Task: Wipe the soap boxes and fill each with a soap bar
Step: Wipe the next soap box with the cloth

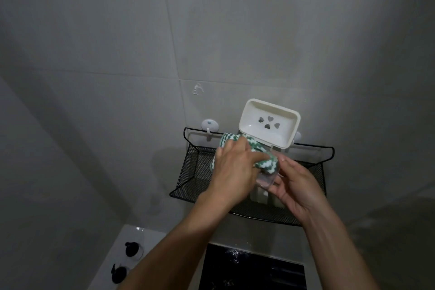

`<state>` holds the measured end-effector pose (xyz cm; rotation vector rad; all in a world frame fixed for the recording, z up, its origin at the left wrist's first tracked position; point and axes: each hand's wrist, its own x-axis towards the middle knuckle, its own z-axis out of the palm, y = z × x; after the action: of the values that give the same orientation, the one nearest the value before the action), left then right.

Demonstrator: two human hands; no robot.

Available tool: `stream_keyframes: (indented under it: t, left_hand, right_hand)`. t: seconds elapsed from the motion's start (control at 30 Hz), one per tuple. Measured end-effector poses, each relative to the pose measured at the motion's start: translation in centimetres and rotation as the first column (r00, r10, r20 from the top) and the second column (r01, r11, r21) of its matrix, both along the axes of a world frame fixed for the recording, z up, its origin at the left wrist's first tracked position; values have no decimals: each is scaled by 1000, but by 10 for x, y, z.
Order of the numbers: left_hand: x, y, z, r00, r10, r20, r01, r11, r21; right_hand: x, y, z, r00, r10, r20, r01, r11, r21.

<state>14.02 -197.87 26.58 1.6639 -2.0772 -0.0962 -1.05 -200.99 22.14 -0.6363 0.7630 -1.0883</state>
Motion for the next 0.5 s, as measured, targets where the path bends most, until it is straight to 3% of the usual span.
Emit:
stream_keyframes:
  t: [0.13,0.27,0.4,0.5]
  left_hand:
    - [8,0,-3,986,154,-60,-159,984,-78]
    - [-2,1,-3,963,270,-14,-271,960,-74]
    - [-9,-1,-2,954,260,-152,-269,962,-40]
    - [-19,0,0,966,141,-217,-149,989,-18]
  right_hand:
    - [-2,-1,1,1000,15,-3,-15,1000,-3]
    - [7,1,3,999,41,-9,-41,999,-33]
    - [11,3,0,997,46,-61,-48,998,-32]
    - [12,3,-1,998,50,-47,-50,999,-4]
